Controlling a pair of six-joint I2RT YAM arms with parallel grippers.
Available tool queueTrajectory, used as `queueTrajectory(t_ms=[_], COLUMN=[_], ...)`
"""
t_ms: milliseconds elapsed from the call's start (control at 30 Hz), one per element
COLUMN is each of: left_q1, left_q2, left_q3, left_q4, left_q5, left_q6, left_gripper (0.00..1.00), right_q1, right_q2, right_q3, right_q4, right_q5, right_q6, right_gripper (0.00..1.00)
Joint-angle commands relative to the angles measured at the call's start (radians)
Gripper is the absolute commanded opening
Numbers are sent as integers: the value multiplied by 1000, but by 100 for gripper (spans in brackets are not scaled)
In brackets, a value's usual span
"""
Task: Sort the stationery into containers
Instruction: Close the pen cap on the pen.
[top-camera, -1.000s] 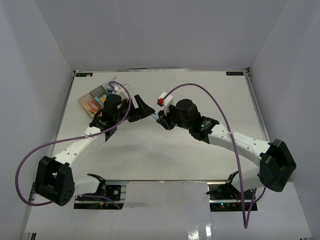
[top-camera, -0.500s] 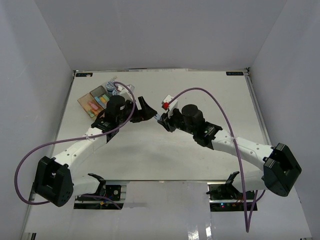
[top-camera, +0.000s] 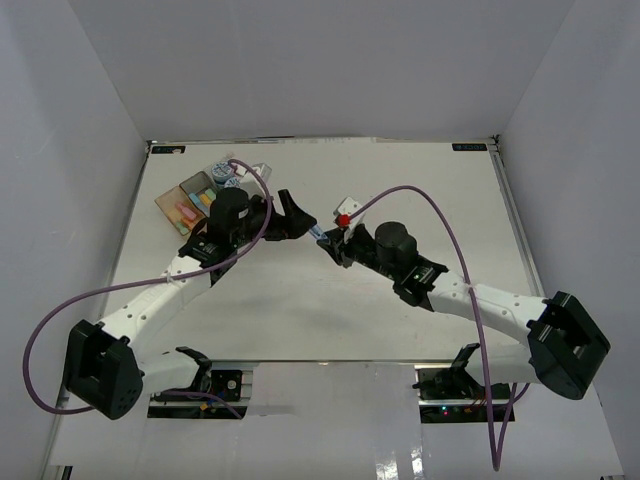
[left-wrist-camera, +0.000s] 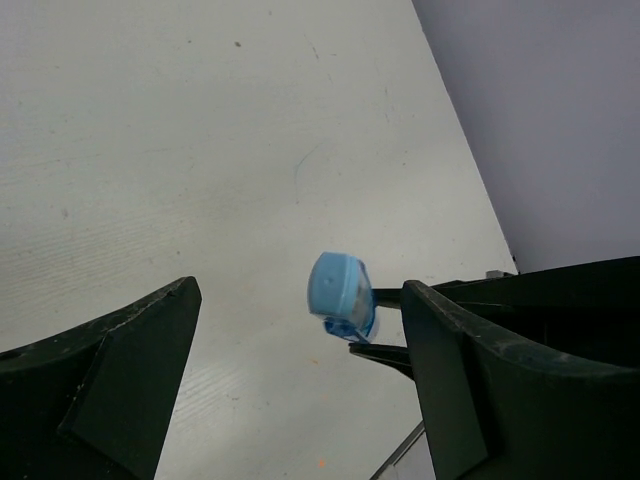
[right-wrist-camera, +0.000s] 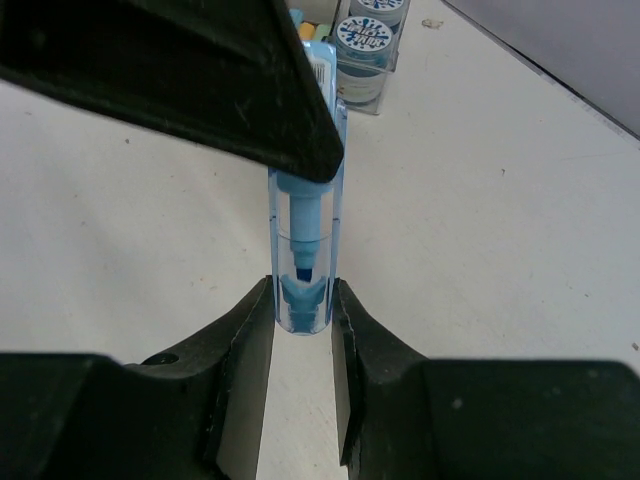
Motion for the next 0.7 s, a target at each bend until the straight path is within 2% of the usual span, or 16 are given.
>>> queueTrajectory(t_ms=[0,200,300,433,667], left_q1=[-6,-6,-6,-6,-6], left_q2=[-56,-96,-94,-76,-35], left_q3=[61,118,179,234,310], left_q4=[8,-15,-98,-234,-379], left_q5=[15,26,-23,-28,80], left_q6=[31,40,54,80,169], left_gripper=[92,94,95,92,85], right_q1=[3,3,4,3,3], right_q2=[-20,-20,-21,-37,-54], right_q3=[-41,-115,-122,-126,-81], right_q4=[173,321,341,339,228], right_q5=[9,-11,-19,-37,-89], right_q6=[-11,-23,-47,-81,-170], right_gripper=[20,22,22,22,22])
